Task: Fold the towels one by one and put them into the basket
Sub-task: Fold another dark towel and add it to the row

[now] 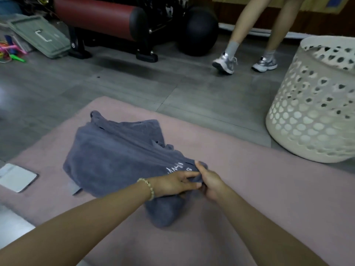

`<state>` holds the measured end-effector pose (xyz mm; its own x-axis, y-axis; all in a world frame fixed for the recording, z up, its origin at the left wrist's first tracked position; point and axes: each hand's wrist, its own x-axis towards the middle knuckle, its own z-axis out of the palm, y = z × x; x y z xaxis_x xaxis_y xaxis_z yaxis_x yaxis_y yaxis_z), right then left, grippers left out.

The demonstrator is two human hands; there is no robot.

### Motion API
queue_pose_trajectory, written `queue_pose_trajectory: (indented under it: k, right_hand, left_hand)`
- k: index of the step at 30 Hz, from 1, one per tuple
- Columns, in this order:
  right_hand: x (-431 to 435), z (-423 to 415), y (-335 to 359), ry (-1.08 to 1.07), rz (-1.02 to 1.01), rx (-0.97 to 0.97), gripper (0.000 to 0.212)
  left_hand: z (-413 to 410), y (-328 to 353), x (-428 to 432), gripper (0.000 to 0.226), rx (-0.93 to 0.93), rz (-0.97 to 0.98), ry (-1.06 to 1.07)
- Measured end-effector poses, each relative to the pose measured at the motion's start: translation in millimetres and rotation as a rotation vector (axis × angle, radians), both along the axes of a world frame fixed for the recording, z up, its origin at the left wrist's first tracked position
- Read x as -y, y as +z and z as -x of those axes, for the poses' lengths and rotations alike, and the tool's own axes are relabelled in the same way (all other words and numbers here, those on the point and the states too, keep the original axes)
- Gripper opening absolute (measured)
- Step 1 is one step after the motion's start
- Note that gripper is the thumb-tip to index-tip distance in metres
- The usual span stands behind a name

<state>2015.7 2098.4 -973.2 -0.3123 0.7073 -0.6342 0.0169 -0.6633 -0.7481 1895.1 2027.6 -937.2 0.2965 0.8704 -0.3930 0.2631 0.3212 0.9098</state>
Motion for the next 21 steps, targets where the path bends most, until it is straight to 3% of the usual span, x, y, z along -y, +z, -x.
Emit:
queue_pose_trajectory:
  k: [5, 9, 12, 14, 17, 21]
  right_hand:
    - [-16, -104, 10, -0.224, -0.160, 0.088, 0.042]
    - [-13, -220, 25, -0.359, -0.168, 0.119, 0.023]
    - [3, -325, 30, -0.440, -0.216, 0.264, 0.019]
    - [20, -391, 25, -0.444, -0.230, 0.399, 0.028]
    - [50, -456, 12, -0.377, -0.153, 0.478, 0.036]
    - [64, -483, -4, -0.282, -0.132, 0.490, 0.023]
  left_hand:
    - [-88, 28, -41, 0.034, -0.034, 0.055, -0.016]
    - [-148, 32, -73, 0.025, -0.067, -0.112, 0.099]
    - [-192, 10, -85, 0.032, -0.251, -0.243, -0.001]
    - [-221, -13, -88, 0.047, -0.371, -0.210, -0.128]
    - [-264, -40, -87, 0.053, -0.408, -0.157, -0.262]
    - [-323, -60, -86, 0.052, -0.395, -0.179, -0.351]
